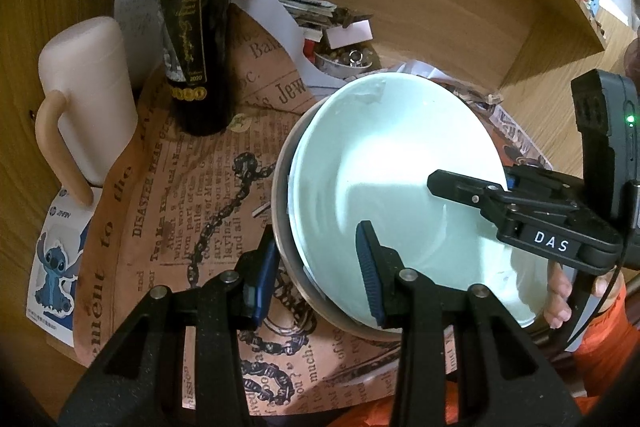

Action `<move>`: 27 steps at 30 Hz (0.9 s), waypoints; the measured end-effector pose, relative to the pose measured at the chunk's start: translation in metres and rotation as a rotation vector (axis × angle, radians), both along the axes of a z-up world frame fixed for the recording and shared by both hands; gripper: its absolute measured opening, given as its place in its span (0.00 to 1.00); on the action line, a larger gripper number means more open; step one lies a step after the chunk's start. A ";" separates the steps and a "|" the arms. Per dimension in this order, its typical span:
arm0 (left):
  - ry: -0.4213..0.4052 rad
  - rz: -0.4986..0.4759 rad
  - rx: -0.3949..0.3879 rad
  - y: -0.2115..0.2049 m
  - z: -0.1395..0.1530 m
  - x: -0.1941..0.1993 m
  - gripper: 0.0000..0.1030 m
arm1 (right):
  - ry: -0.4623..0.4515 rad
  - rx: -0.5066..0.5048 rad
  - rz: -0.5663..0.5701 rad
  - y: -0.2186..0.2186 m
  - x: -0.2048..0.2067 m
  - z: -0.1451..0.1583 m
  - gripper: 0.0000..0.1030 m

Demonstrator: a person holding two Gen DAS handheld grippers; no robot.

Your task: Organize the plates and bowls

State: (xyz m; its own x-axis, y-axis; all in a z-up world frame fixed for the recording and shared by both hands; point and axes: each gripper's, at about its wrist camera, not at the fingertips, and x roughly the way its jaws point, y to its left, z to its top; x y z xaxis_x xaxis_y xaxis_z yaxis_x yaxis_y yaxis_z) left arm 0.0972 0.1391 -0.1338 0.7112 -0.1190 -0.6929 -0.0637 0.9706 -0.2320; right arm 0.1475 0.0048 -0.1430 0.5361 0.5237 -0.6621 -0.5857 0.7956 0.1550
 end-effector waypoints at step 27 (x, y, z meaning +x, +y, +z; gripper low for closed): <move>-0.065 -0.060 0.030 -0.027 0.015 0.002 0.37 | -0.044 0.022 -0.049 -0.039 -0.017 0.017 0.33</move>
State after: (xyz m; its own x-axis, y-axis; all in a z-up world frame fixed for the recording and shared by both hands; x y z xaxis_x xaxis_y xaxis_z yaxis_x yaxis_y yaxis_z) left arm 0.0993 0.1122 -0.1184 0.7473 -0.1422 -0.6491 0.0088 0.9789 -0.2043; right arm 0.1310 -0.0339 -0.1260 0.5894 0.5104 -0.6262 -0.5529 0.8200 0.1480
